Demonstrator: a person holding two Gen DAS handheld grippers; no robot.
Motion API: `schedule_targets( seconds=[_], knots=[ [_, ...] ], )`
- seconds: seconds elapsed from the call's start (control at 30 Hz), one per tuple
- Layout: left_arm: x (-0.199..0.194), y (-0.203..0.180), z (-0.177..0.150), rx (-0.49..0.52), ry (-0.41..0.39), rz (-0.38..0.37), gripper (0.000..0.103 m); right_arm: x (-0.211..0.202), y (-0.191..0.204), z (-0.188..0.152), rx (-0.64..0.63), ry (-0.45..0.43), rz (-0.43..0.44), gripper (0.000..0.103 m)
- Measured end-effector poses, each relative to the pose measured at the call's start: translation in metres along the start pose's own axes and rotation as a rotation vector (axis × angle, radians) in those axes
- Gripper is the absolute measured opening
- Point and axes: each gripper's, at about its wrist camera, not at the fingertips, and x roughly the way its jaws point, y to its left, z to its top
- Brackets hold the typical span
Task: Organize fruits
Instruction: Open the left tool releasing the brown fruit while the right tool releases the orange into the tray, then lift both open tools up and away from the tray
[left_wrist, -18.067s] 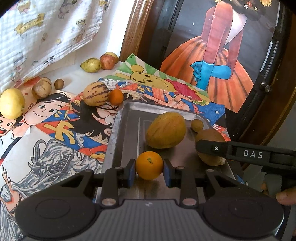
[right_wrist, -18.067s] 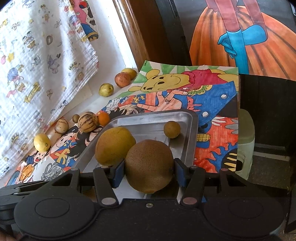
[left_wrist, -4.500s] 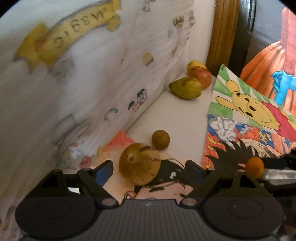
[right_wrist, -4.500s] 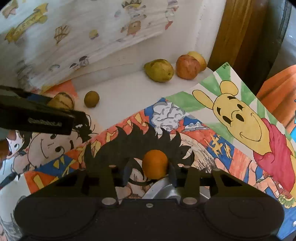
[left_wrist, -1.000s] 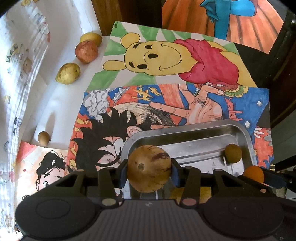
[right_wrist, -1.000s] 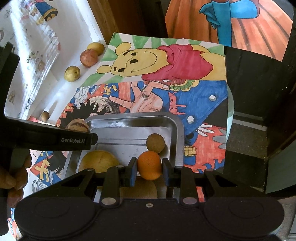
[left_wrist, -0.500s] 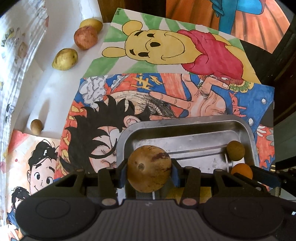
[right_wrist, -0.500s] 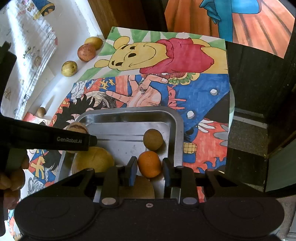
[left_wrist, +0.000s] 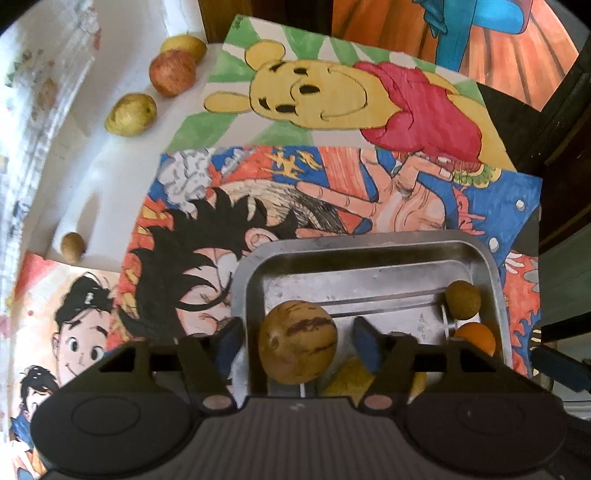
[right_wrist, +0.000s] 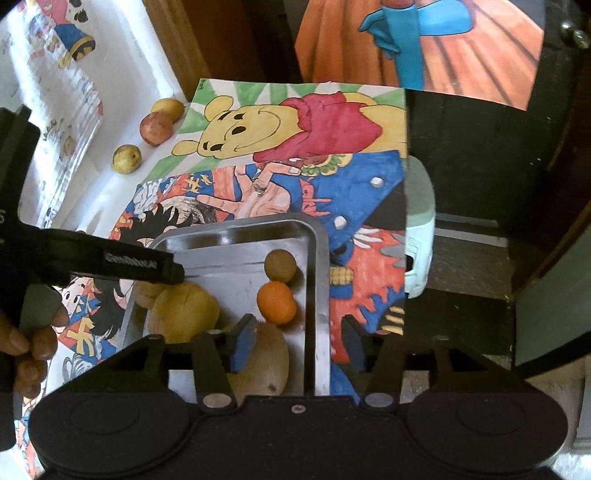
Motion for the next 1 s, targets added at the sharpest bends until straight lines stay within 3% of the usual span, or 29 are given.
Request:
schedule_targets(
  seconds=[0.3,0.5,0.67,1.0],
  knots=[
    [-0.046,0.025,-0.032,-0.019,-0.025,0.007,0.1,-0.053,0.021,-0.036,0.041,-0.027,-0.034,0.084],
    [-0.079,0.055,-0.076,-0.02,0.001,-0.003,0.102,-0.086,0.048,-0.068,0.062,-0.009,-0.034,0.097],
    [-0.106,0.079,-0.119,0.015,0.025,-0.016,0.102,-0.107,0.075,-0.096,0.078,0.037,-0.041,0.102],
    [-0.135,0.117,-0.192,0.073,0.101,-0.012,0.102,-0.121,0.121,-0.143,0.103,0.2,-0.041,0.102]
  ],
)
